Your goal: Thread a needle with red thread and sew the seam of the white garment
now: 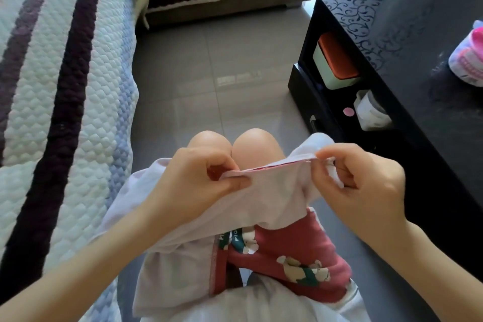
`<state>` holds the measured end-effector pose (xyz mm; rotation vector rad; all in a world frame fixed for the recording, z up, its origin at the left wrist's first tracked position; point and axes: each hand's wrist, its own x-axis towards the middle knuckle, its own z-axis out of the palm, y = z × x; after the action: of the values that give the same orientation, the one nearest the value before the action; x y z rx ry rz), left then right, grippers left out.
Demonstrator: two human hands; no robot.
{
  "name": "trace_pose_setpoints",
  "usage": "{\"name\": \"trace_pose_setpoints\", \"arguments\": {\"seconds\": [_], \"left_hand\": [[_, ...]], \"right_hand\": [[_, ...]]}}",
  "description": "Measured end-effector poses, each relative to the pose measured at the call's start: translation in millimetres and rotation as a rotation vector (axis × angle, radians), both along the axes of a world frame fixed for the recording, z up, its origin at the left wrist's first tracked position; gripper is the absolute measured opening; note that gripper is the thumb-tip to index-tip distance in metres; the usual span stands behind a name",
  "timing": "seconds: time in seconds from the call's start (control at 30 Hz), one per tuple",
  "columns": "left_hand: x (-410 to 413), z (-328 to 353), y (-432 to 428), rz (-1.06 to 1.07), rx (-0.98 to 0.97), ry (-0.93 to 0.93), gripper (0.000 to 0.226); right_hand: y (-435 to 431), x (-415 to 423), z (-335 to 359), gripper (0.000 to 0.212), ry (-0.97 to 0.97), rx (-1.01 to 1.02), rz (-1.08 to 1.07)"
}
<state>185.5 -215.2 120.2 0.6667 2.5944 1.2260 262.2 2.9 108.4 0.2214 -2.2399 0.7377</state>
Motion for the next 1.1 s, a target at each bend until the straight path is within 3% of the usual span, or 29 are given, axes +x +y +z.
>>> {"name": "trace_pose_setpoints", "arguments": {"seconds": [0.13,0.3,0.43,0.57,0.67,0.87,1.1], "left_hand": [[0.6,3.2,3.2,-0.003,0.042,0.015,0.016],[-7.8,9.1,-4.9,-0.091,0.041,0.122,0.025],[-9.2,17.0,-20.2,-0.098,0.066,0.12,0.024],[-7.6,19.4,-31.1,-0.202,0.102,-0.125,0.019],[-13.4,19.4,-35.1,-0.319,-0.039,-0.206,0.02],[-20.5,17.1,-28.5,-0.32,-0.342,-0.011,0.017],[-15.1,8.5,-35.9,-0.256,-0.144,0.263,0.017]], "right_hand": [[7.3,-0.3,-1.7,0.03,-0.05,0.057,-0.029],[15.7,4.3,-1.1,0.031,-0.231,0.12,0.069],[19.0,12.2,3.1,0.026,-0.533,-0.099,0.21],[20.6,16.7,14.4,0.029,-0.709,-0.387,0.292],[21.8,15.3,23.0,0.023,-0.786,-0.507,0.302],[26.5,17.6,24.6,0.021,-0.83,-0.504,0.269],[27.2,23.3,20.2,0.022,-0.789,-0.333,0.206]]}}
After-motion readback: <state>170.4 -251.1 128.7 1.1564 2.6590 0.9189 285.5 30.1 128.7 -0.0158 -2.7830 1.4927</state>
